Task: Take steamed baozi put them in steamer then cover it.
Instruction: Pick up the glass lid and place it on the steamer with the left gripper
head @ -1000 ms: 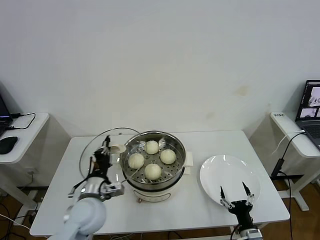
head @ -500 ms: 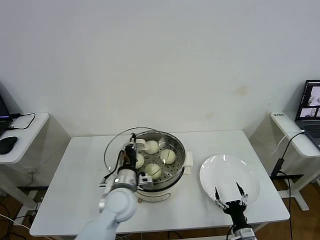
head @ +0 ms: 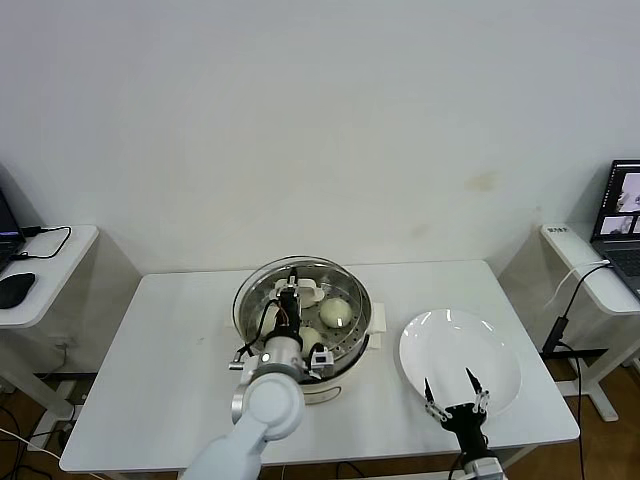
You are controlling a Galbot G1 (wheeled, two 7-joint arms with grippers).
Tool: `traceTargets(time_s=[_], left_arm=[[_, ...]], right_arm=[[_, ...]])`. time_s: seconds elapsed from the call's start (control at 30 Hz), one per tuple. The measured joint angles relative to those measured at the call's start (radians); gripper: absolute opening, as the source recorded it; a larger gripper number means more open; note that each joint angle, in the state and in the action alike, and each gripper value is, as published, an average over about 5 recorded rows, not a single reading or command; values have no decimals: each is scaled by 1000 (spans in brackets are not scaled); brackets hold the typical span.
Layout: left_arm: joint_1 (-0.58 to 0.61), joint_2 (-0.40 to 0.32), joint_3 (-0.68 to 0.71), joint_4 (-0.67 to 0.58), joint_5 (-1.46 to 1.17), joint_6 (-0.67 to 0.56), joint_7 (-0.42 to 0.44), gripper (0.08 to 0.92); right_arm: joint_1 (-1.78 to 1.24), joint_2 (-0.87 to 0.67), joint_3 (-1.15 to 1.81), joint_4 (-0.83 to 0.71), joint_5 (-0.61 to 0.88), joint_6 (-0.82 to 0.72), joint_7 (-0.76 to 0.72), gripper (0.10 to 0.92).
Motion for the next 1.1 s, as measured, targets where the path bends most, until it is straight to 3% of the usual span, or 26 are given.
traceTargets(time_s=[1.1], left_arm=[[16,-50,20,41,54,2,5,134]], right_arm=[[-6,1,-15,-10,-10,1,-1,823]])
